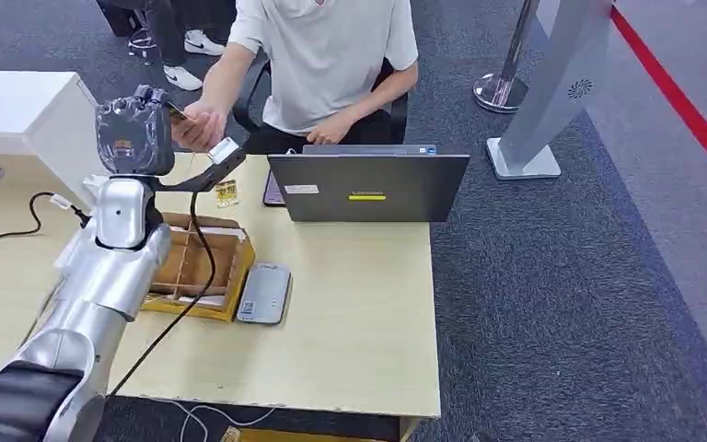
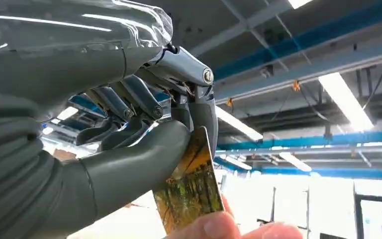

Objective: Pass the card to the sensor for recognition and then transmit it.

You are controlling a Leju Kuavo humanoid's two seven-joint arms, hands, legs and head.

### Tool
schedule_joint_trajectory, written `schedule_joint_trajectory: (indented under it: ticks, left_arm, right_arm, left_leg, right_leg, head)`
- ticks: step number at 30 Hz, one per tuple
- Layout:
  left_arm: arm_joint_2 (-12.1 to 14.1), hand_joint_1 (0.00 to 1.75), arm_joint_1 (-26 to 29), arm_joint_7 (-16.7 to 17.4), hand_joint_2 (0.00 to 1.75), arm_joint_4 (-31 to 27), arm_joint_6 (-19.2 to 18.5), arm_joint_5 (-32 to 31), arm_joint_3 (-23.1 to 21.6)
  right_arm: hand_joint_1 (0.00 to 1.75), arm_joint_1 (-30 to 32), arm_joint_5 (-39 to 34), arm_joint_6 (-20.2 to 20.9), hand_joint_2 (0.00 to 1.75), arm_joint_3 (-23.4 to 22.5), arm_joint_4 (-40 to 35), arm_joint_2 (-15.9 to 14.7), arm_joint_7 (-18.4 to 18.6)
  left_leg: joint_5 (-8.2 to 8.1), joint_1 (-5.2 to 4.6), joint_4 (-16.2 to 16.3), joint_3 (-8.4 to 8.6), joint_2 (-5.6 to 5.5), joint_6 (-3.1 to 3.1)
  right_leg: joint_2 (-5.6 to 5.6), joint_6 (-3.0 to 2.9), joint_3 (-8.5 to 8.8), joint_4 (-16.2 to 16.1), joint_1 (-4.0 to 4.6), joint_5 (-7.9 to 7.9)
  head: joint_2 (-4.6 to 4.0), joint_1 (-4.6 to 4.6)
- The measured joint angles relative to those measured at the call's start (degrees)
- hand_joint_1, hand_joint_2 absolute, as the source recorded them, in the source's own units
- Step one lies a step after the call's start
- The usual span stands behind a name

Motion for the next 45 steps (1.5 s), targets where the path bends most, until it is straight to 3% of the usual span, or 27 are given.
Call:
schedule_joint_trajectory:
  ticks: [1, 2, 7, 10, 15, 20, 27, 31, 34, 39, 42, 45]
  left_arm:
    - [0.0, 1.75, -0.12, 0.06, 1.75, 0.95, -0.41, -0.02, 0.0]
    - [-0.02, 0.0, -0.24, 0.09, 1.75, 1.6, -0.72, -0.02, 0.0]
    - [0.02, 0.0, -0.24, 0.22, 1.75, 3.3, -3.08, 0.09, 0.09]
    - [0.17, 0.0, -0.09, -0.22, 1.75, 4.02, -2.29, 0.59, 0.79]
    - [1.2, 0.0, 2.0, -4.75, 1.75, 3.51, -2.52, 5.03, 2.69]
    - [2.12, 0.0, 9.18, -14.67, 1.75, -6.11, -6.8, 19.31, 5.23]
    - [2.93, 0.0, 14.02, -17.08, 1.75, -14.19, -8.76, 23.94, 7.85]
    - [5.27, 0.0, 20.89, -25.43, 1.75, -22.11, -12.88, 43.44, 11.77]
    - [8.68, 0.0, 27.58, -29.4, 1.75, -26.83, -16.85, 54.77, 18.87]
    - [14.8, 0.0, 36.78, -34.91, 1.75, -27.19, -27.29, 76.65, 38.16]
    - [17.73, 0.0, 39.52, -36.35, 1.75, -19.86, -36.23, 88.56, 52.43]
    - [20.06, 0.0, 40.02, -35.9, 1.75, -5.93, -41.29, 100.65, 66.2]
  right_arm:
    - [0.0, 0.03, -0.07, -0.13, 0.0, 0.0, 0.02, 0.09, -0.07]
    - [0.0, 0.06, -0.07, -0.13, 0.0, 0.0, 0.02, 0.13, -0.09]
    - [0.0, 0.2, -0.07, -0.09, 0.0, 0.0, 0.09, 0.11, 0.11]
    - [0.0, 0.26, -0.04, 0.02, 0.0, 0.0, 0.09, 0.11, 0.04]
    - [0.0, 0.4, -0.15, -0.26, 0.0, 0.0, 0.09, 0.11, -0.04]
    - [0.0, 1.4, -0.9, -2.32, 0.0, -0.15, 0.26, 0.35, -2.03]
    - [0.0, 1.89, -1.22, -2.6, 0.0, -0.22, 0.39, 0.63, -2.38]
    - [0.0, 2.43, -2.84, -2.49, 0.0, -1.24, 0.54, 0.7, -3.54]
    - [0.0, 3.26, -3.5, -0.3, 0.0, -2.21, 0.57, 0.44, -3.78]
    - [0.0, 3.92, -4.26, 0.28, 0.0, -3.78, 0.57, -0.44, -3.69]
    - [0.0, 4.15, -4.28, -0.35, 0.0, -4.72, 0.59, -0.68, -2.84]
    - [0.0, 4.38, -3.48, -2.75, 0.0, -5.22, 0.72, -1.05, 0.25]
  left_leg:
    - [0.0, 0.0, 0.0, -0.01, 0.0, 0.0]
    - [0.0, 0.0, 0.0, -0.01, -0.01, 0.0]
    - [0.0, 0.0, 0.0, -0.06, -0.02, 0.0]
    - [0.0, 0.0, 0.0, -0.08, -0.02, 0.0]
    - [0.0, 0.0, -0.01, -0.08, -0.01, 0.0]
    - [-0.02, 0.0, -0.03, -0.14, 0.03, -0.01]
    - [-0.01, 0.0, -0.03, -0.28, -0.03, -0.01]
    - [-0.09, 0.0, -0.08, -0.21, 0.38, -0.1]
    - [-0.16, 0.02, -0.16, -0.21, 0.5, -0.2]
    - [-0.27, 0.14, -0.25, -0.27, 0.58, -0.33]
    - [-0.34, 0.18, -0.29, -0.22, 0.6, -0.43]
    - [-0.38, 0.19, -0.3, -0.16, 0.53, -0.49]
  right_leg:
    - [0.0, 0.0, 0.0, 0.0, 0.0, 0.0]
    - [0.0, 0.0, 0.0, 0.0, 0.0, 0.0]
    - [-0.02, 0.0, -0.02, 0.0, 0.0, 0.0]
    - [-0.02, 0.0, -0.03, 0.01, 0.0, 0.0]
    - [-0.01, 0.0, -0.06, 0.01, 0.0, -0.01]
    - [0.05, -0.01, -0.14, 0.0, 0.0, -0.03]
    - [-0.01, 0.0, -0.21, 0.01, 0.0, -0.02]
    - [0.4, -0.02, -0.24, 0.08, 0.0, -0.02]
    - [0.53, -0.13, -0.39, 0.1, 0.0, -0.1]
    - [0.61, -0.34, -0.46, 0.16, 0.12, -0.31]
    - [0.62, -0.41, -0.45, 0.17, 0.16, -0.37]
    - [0.53, -0.53, -0.42, 0.15, 0.18, -0.46]
  head:
    - [0.0, 0.0]
    - [0.0, 0.0]
    - [0.0, -0.02]
    - [0.0, 0.0]
    - [0.0, -0.02]
    - [0.0, 0.0]
    - [0.0, 0.0]
    - [0.0, 0.0]
    - [0.0, -0.02]
    - [0.0, -0.07]
    - [0.0, 0.02]
    - [0.0, -0.02]
